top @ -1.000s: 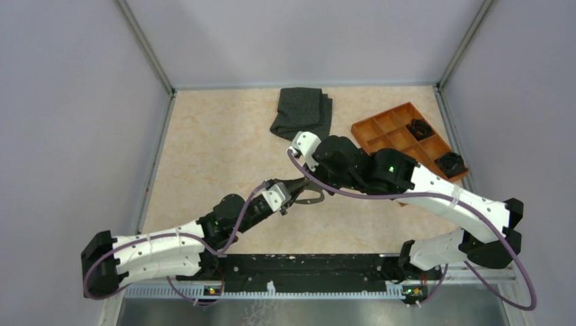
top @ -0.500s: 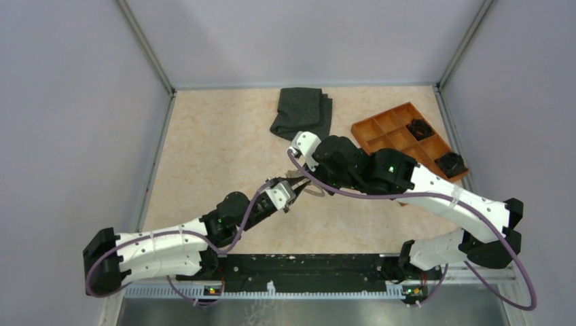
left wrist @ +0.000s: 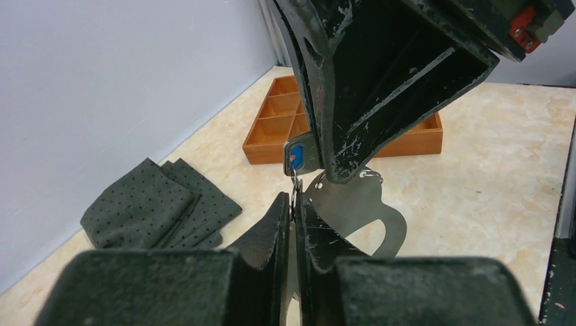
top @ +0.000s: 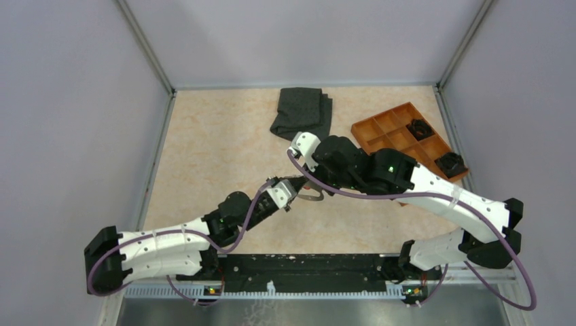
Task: Remove the keys from the keyring
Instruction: Remove the key from the keyring.
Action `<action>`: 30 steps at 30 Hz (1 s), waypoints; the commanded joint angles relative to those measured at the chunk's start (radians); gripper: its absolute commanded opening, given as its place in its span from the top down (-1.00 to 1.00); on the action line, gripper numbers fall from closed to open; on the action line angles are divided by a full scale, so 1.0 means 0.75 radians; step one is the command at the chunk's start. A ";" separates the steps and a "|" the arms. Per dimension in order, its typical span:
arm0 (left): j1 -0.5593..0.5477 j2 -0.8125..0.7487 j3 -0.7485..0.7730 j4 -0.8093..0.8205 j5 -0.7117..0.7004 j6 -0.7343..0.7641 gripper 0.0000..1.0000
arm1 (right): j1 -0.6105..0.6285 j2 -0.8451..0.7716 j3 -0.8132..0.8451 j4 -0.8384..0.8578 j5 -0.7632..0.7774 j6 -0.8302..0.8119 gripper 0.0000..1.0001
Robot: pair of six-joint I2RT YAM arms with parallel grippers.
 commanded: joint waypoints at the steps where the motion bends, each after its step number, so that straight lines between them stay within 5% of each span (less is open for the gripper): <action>1: -0.003 0.016 0.048 0.092 -0.020 0.003 0.84 | -0.010 0.002 0.065 0.031 0.005 0.006 1.00; 3: -0.003 0.028 0.052 0.080 -0.020 0.003 1.00 | -0.010 0.001 0.069 0.032 0.013 0.006 1.00; 12: -0.003 0.025 0.039 0.018 0.124 0.069 1.00 | -0.017 0.038 0.115 -0.037 0.127 -0.008 1.00; 30: -0.003 0.013 0.012 0.004 0.206 0.113 1.00 | -0.063 0.031 0.112 0.009 -0.023 0.024 1.00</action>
